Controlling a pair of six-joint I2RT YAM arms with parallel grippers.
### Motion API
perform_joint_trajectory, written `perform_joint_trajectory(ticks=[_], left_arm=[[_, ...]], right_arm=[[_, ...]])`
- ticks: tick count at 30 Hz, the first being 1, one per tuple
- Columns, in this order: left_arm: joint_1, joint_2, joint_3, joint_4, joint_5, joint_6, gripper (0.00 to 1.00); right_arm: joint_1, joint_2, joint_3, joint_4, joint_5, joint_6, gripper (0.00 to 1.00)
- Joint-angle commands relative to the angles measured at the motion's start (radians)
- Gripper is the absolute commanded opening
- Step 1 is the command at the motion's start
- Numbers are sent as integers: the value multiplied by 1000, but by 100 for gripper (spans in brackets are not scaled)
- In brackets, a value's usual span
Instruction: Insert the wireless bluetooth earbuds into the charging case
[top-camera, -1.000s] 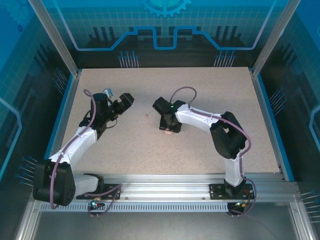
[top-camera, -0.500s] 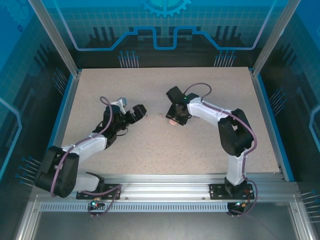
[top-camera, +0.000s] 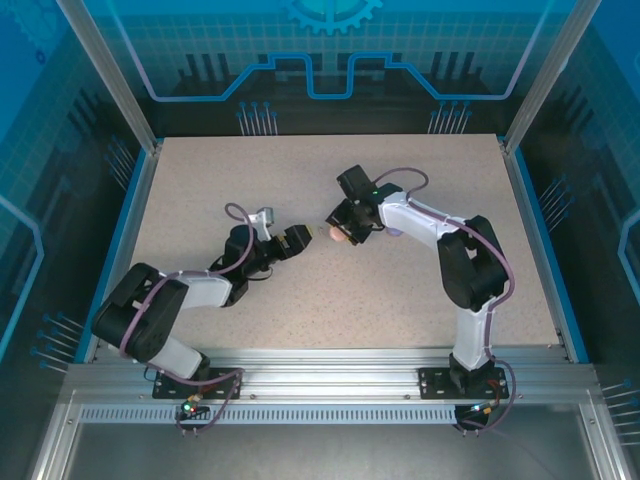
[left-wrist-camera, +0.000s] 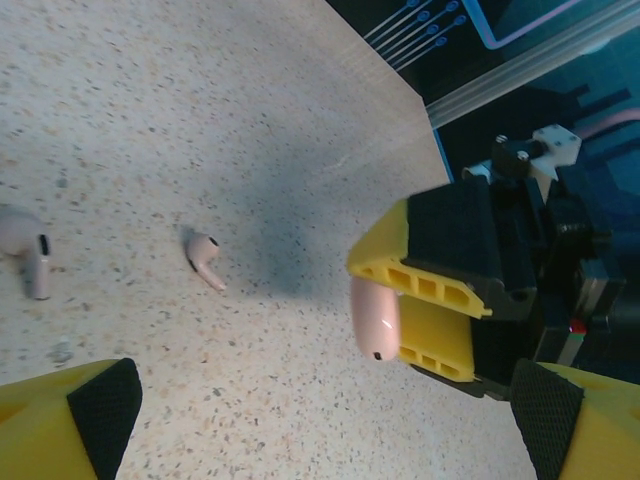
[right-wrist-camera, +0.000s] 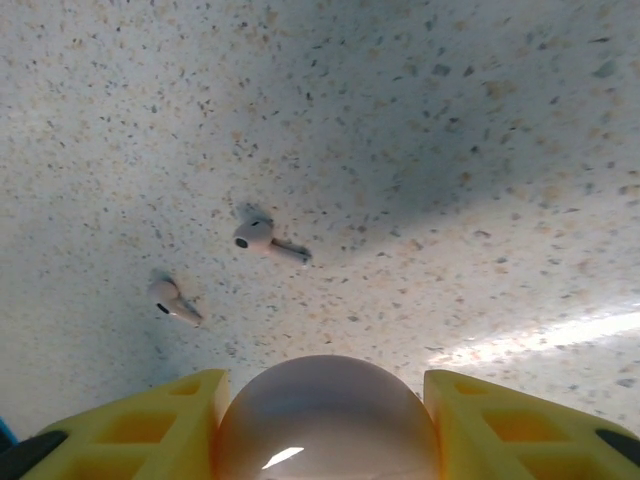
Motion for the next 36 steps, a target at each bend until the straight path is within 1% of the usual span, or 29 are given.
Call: perform_joint_trajectory(ticks=[1,5,7,15,26,30,34,36], left_arm=[[-20,40,-14,124,-11,-14,99],[-34,83,-12,175,-10,-36,99],[-39,98,-9,189,-11,-40,97],[-60,161,19,230,-16,-65,82],[-69,193,41,245,-44,-68,68],[-69,201,44,252,-59,-71,64],[-70,210,49,259,-62,-72,56],[-68,218,53,261,-64,-75,54]], right_arm=[[-3,27,7,61,-48,83,50],[15,37,16,84,-52,125,50],[24,40,20,92,-50,146,50],[60,42,30,120,-46,210,49],[92,27,46,133,-47,221,49],[98,18,35,138,-44,221,49],[101,15,24,146,-46,226,49],[102,15,19,150,-47,227,49]])
